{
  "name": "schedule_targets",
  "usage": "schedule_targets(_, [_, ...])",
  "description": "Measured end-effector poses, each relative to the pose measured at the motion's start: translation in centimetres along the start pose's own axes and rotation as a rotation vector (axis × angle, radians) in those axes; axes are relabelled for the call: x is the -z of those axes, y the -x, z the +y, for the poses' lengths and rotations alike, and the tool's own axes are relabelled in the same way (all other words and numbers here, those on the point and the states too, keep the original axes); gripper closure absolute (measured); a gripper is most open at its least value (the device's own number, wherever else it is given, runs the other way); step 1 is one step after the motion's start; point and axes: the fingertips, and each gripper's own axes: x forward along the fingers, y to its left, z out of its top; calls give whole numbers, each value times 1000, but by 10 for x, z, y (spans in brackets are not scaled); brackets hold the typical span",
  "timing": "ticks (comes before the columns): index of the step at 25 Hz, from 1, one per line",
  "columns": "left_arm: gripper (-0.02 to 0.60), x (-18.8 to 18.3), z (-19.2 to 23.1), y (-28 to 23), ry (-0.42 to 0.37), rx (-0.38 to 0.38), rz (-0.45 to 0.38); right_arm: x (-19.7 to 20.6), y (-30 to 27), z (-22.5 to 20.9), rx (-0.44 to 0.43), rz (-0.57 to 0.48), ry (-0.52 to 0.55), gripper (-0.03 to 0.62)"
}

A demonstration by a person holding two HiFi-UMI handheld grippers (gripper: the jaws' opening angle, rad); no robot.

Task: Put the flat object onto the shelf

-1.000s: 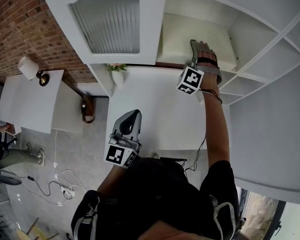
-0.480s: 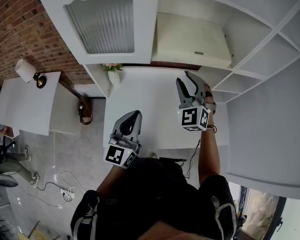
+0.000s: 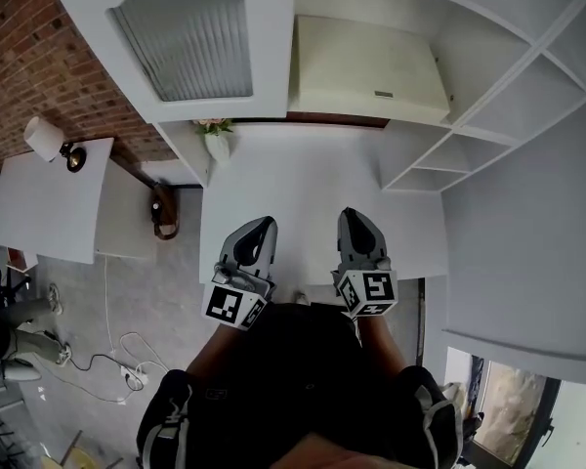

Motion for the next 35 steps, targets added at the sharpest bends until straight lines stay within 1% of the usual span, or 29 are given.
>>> schedule_targets(2, [572, 3, -1, 2, 1, 2, 4, 4, 10, -3, 27, 0, -50, 551])
schedule_targets(4, [572, 5, -1, 2, 2, 3, 7, 5, 15, -3, 33, 1, -60, 554])
schedule_targets(12, [572, 6, -2, 1, 7, 11, 7, 6, 15, 0, 33, 16, 40, 563])
schedule_targets(20, [572, 6, 2, 4, 10, 1, 8, 7, 15, 5, 31, 14, 54, 563])
schedule_targets(35, [572, 6, 1, 2, 4, 7, 1, 3, 15, 6, 18, -6, 69, 563])
